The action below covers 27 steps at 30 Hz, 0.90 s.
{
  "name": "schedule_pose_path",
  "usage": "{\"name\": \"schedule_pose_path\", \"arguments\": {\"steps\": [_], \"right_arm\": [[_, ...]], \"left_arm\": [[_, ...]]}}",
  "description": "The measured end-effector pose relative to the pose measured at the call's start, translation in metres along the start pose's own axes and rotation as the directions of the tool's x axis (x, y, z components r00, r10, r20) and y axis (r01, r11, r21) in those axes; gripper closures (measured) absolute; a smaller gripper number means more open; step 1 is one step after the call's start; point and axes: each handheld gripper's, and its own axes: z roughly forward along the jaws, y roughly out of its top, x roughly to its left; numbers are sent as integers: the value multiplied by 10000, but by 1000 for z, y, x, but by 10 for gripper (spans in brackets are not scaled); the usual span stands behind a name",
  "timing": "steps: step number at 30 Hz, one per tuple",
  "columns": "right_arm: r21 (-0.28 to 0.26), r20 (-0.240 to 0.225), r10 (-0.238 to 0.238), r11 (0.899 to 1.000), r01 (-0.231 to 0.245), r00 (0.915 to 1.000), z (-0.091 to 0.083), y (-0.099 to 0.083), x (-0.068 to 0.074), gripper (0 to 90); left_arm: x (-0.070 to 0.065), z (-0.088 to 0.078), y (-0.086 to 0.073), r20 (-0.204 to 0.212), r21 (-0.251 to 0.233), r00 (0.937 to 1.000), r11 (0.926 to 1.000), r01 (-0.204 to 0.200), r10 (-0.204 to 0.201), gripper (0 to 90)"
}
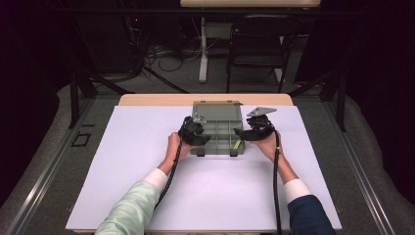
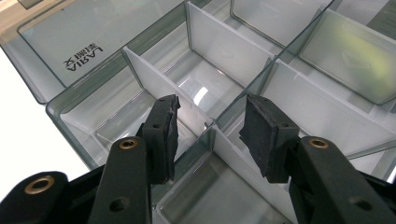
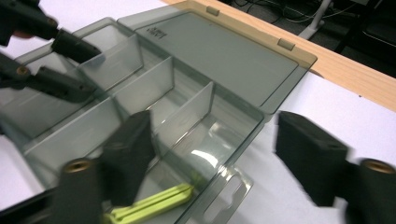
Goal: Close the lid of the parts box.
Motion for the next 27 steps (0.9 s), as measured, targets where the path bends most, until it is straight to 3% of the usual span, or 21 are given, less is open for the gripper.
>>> {"name": "schedule_pose_path", "arguments": {"steps": [1,5,9,12,19,27], "right_arm": [[-9,57,-37,10000,38,10000,1,1,-2,471],[131,379,32,9999,-37,9993,9,4,-9,649],[136,798,55,9999,-66,9968,16,4,-15,801],[343,836,73,9994,-102,9965,22,4,-20,881],[501,1133,-91,9987,34,9935,31,4,-30,900],[1117,1070,118,9935,-238,9942,49,2,-41,900]], "left_arm": [[0,0,0,-6,-4,10000,10000,4,-4,555],[0,0,0,-11,-9,10000,10000,13,-13,555],[0,0,0,-25,2,10000,10000,-4,4,554],[0,0,0,-11,-17,10000,10000,7,-8,554],[0,0,-1,60,-64,10000,10000,22,-22,555],[1,0,-1,72,-73,10000,10000,5,-4,555]]}}
